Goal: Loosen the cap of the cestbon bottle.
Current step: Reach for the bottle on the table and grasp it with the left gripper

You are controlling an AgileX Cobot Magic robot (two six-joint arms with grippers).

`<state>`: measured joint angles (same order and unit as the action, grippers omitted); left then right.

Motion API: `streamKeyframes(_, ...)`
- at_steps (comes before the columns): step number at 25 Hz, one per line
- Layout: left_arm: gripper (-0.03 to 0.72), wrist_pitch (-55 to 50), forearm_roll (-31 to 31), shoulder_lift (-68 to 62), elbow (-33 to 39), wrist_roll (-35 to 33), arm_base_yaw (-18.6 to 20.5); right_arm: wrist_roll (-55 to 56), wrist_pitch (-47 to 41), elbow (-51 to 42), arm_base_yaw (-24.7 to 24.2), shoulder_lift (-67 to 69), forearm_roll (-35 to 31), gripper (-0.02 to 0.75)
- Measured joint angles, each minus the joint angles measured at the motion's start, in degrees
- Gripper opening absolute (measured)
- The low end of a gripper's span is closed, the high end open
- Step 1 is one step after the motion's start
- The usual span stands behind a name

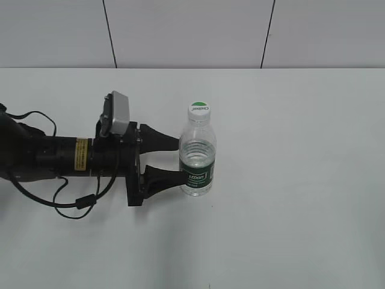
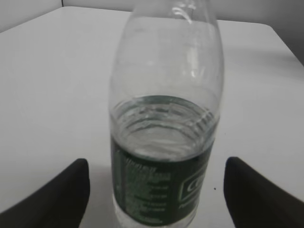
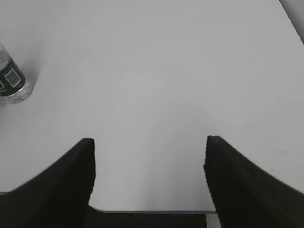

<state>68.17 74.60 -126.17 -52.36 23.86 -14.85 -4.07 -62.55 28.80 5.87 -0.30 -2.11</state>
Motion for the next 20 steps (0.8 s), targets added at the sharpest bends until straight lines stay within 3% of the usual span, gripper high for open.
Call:
streamKeyframes(5,0.522,-1.8,-0.7,-1.8,-2.1,0.3,-3.3,0.0,0.0,0.0,0.0,0.0,0.0,0.551)
streamKeyframes(10,0.522,-3.8,-5.2,-1.9,-2.3,0.3,-5.5,0.0,0.0,0.0,0.0,0.0,0.0,0.551)
streamKeyframes(16,0.519,-4.7,-7.5,-1.9,-2.3,0.3,-6.3,0.0,0.0,0.0,0.0,0.0,0.0,0.551)
streamKeyframes(20,0.469,-5.8,-7.6,-1.9,-2.3,0.3,-6.7,0.1,0.0,0.0,0.0,0.0,-0.5,0.551)
